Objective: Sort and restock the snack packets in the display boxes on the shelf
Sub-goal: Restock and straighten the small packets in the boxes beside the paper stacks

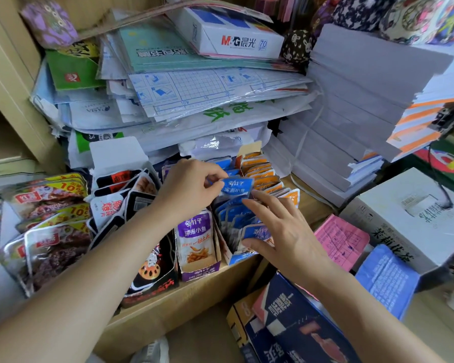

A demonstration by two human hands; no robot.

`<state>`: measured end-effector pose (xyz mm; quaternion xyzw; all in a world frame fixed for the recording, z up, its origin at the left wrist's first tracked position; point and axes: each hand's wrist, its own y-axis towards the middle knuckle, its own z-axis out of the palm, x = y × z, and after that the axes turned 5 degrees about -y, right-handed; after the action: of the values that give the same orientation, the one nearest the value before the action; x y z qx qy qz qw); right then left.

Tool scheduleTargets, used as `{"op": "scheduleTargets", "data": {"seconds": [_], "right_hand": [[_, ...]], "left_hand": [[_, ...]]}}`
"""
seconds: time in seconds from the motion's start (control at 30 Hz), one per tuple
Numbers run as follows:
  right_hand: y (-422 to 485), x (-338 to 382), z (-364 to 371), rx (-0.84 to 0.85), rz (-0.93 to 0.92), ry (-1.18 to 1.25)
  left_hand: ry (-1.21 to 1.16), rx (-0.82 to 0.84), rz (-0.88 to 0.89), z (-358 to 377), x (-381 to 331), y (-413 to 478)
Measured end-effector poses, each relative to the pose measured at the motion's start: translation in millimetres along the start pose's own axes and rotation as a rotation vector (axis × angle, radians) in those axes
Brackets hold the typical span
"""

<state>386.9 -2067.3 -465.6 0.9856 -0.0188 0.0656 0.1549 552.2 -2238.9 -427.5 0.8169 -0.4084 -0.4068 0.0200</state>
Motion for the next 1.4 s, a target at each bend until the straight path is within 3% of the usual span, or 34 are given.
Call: {"op": "scheduleTargets", "data": {"seconds": [0.3,0.63,1.17,1.4], "right_hand": [[6,-2,1,0.053,-0.099,-0.014],[3,3,-1,0.035,0.026,-0.083],[-3,5,-1,0.004,0.043,0.040],[-6,5,0,0.004,0.051,0.111]], "left_hand": [[0.065,0.070,0.024,-6,12,-1],[0.069,0.210,0.130,-12,17,-8],[0.322,0.333,0.168,-7,3,-10],[0.231,0.169,0.232,8,5,-10]]}}
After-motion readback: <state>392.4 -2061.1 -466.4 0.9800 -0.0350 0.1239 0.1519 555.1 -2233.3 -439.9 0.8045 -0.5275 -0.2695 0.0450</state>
